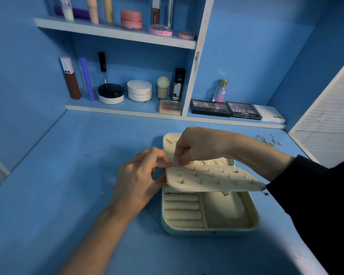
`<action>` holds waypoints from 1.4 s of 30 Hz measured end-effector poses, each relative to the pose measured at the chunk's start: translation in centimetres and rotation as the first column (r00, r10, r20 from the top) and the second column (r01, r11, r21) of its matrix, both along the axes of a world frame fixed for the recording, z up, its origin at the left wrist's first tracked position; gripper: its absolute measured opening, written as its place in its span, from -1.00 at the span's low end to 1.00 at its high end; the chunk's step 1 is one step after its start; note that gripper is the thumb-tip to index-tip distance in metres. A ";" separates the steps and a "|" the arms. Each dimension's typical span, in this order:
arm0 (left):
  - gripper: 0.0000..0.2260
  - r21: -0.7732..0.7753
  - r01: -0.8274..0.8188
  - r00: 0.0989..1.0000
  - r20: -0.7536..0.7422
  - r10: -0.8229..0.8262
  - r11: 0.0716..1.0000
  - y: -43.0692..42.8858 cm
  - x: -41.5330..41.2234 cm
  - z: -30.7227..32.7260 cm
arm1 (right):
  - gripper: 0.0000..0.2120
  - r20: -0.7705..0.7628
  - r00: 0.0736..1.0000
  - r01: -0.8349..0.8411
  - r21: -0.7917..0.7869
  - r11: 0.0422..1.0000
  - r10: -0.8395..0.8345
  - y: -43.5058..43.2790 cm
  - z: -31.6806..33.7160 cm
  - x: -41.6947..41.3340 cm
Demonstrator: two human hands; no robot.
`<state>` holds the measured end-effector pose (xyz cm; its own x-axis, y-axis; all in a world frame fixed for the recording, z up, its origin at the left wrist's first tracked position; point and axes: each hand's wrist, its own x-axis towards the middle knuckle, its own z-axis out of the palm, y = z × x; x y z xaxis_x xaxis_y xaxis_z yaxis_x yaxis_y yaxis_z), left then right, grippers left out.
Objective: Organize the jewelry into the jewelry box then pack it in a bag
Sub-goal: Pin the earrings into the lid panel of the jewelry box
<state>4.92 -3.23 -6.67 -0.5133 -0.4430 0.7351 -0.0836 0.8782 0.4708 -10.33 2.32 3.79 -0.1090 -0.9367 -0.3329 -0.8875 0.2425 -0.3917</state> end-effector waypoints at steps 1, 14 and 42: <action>-0.75 -0.003 0.003 1.000 0.005 -0.003 1.000 0.0 0.0 0.0 | -0.89 -0.012 1.000 0.012 0.001 1.000 -0.012 0.0 0.0 0.2; -0.77 0.098 0.025 0.999 0.042 -0.029 0.995 0.1 0.3 0.4 | -0.93 0.114 0.975 0.202 -0.088 0.976 -0.191 2.3 0.9 0.4; -0.75 0.589 0.034 0.999 -0.009 -0.035 0.808 -0.8 -1.9 1.8 | -0.89 0.229 0.931 0.364 -0.598 0.714 -0.284 10.0 2.0 -1.5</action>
<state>3.00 -4.03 -4.88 -0.5379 -0.7723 0.3380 -0.0603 0.4351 0.8983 -11.86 12.35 5.78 -0.4449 -0.8508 0.2797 -0.7408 0.1740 -0.6488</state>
